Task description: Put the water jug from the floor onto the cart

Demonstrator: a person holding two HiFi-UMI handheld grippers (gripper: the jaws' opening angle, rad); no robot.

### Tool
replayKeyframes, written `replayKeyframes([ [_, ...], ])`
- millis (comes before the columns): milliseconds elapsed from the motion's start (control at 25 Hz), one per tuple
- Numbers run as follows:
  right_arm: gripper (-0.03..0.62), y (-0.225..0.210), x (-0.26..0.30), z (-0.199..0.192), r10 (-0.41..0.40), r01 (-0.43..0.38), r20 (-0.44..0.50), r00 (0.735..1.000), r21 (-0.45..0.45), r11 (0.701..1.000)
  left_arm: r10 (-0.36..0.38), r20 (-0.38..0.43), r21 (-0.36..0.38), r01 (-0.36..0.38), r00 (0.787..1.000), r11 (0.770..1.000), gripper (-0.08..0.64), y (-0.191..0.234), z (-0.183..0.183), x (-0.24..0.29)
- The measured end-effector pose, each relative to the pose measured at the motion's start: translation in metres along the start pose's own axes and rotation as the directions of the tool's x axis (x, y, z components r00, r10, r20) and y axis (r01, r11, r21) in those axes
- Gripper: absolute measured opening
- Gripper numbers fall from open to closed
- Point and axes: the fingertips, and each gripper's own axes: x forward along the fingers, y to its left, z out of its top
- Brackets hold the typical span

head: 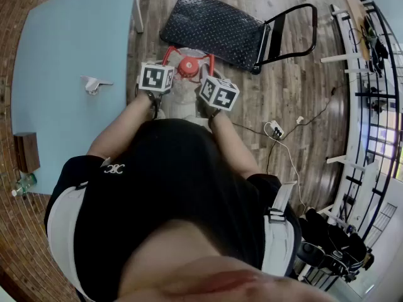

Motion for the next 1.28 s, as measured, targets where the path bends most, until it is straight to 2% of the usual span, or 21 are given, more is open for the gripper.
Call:
replayKeyframes([
  [680,0.015,-0.003,0.0,-0.006,0.025,-0.025,-0.013,1.0,0.017,1.0,0.022,-0.001,-0.005,-0.022,1.0,1.0,0.017,-0.006,-0.005,-0.001],
  [1080,0.015,0.032,0.021,-0.002,0.041,-0.041,-0.007,0.999,-0.027,0.999,0.023,0.028,-0.044,-0.022,0.999,0.999,0.018,0.03,-0.001,-0.011],
  [1280,0.015,0.043,0.031,-0.001,0.003,-0.004,-0.008,1.0,-0.03,1.0,-0.005,0.045,-0.045,0.007,0.999,0.999,0.018,0.046,0.003,-0.013],
])
